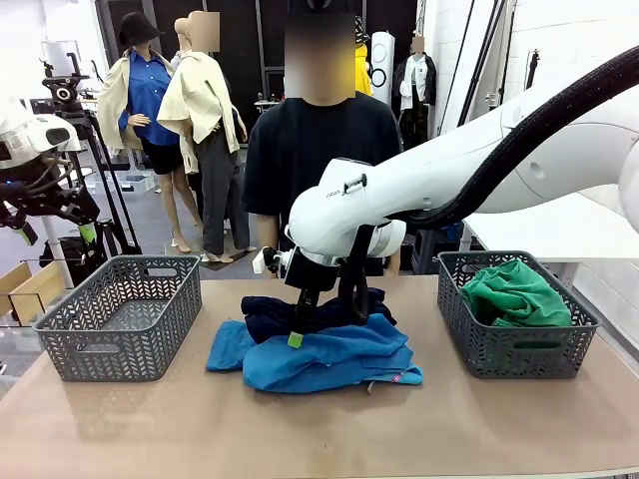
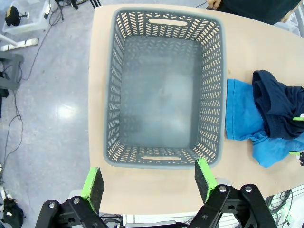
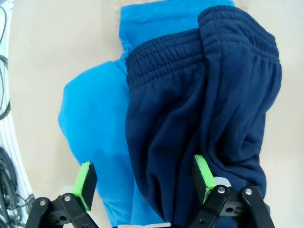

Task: Sort the tops and bottoms.
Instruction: Lift clothes from the center of the table with your right hand.

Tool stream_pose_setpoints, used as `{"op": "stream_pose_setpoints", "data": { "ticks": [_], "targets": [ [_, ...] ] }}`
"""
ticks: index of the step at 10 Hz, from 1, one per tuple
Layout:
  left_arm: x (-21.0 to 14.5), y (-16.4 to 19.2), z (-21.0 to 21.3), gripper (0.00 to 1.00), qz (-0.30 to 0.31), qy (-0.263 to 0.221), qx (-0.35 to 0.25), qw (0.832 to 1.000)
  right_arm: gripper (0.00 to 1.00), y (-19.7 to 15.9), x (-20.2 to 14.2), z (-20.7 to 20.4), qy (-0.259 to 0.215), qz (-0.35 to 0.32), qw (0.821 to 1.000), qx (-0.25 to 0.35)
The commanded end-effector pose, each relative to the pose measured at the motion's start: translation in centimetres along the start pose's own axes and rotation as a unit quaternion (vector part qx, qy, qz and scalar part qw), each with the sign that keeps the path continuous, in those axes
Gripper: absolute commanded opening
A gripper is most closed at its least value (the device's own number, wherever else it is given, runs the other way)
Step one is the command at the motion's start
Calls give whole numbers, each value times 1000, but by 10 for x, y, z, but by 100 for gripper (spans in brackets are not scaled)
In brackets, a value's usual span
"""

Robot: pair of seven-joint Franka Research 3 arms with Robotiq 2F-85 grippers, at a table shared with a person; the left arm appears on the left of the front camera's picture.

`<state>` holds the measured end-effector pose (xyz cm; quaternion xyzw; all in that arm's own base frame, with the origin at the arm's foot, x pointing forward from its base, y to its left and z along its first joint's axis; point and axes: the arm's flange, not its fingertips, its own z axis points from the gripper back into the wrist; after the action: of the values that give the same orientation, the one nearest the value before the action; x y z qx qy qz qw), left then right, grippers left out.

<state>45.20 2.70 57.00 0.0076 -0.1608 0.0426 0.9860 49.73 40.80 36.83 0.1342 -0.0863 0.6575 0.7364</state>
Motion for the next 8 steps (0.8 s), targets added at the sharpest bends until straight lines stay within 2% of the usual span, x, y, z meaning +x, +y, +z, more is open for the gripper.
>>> {"op": "stream_pose_setpoints", "data": {
  "ticks": [1, 2, 7, 8],
  "targets": [
    [0, 2, 2, 100, -2, 3, 10, 1000, 100, -7, 5, -2, 8, -14, 1000, -20],
    [0, 2, 2, 100, -2, 3, 10, 1000, 95, -8, 5, -4, 8, -14, 1000, -21],
    [0, 2, 2, 100, -2, 3, 10, 1000, 0, -13, 5, 2, -10, -16, 999, -28],
    [0, 2, 2, 100, -2, 3, 10, 1000, 0, -14, 4, 5, -17, -21, 999, -30]
  ]
}}
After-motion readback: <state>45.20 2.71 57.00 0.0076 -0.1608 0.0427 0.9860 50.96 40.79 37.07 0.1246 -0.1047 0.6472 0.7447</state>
